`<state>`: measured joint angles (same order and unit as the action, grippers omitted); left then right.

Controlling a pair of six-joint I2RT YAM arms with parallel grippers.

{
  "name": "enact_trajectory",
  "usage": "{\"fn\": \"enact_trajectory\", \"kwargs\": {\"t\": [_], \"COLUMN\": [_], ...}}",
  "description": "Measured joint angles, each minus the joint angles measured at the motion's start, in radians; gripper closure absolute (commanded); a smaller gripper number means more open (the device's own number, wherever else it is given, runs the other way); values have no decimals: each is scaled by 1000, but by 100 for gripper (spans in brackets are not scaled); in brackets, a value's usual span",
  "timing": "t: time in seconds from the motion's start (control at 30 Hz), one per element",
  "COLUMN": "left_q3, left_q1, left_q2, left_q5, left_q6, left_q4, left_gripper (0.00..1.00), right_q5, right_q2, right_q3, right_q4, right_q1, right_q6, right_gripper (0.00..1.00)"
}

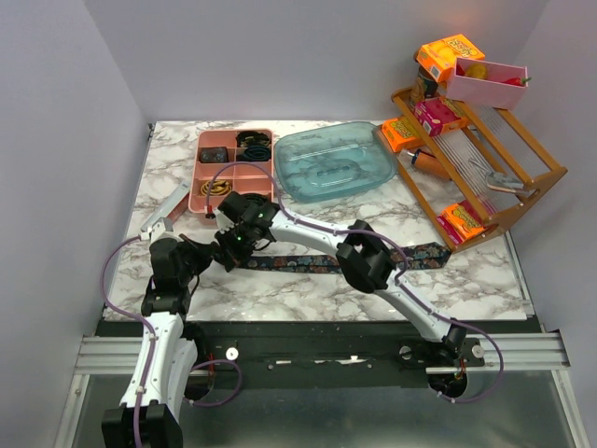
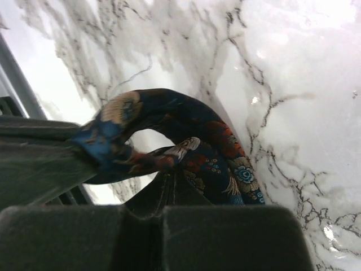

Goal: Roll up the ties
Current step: Roll the tie at the center of the board.

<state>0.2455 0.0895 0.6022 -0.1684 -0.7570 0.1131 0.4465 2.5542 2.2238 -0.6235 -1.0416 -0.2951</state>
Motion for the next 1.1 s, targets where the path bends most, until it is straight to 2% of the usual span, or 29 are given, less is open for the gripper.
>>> {"fn": "enact_trajectory", "kwargs": {"t": [0.43, 0.73, 0.9, 1.1], "left_q3": [-16, -26, -26, -26], "left_q1": [0, 0, 0, 0], "left_q2": [-21, -16, -3, -2], "left_q5": [0, 3, 3, 2], "left_q6": [-1, -1, 0, -2], "left_q4": [0, -2, -15, -23], "left_gripper": [100, 100, 100, 100], "right_q5": [-63, -39, -39, -45], "right_q2": [-13, -179, -206, -153], "right_q3": [-26, -241, -234, -159], "right_q4": [23, 103, 154, 161], "right_q1": [7, 10, 10, 15], "right_q6": [-11, -24, -30, -31], "right_gripper": [100, 99, 99, 99]}}
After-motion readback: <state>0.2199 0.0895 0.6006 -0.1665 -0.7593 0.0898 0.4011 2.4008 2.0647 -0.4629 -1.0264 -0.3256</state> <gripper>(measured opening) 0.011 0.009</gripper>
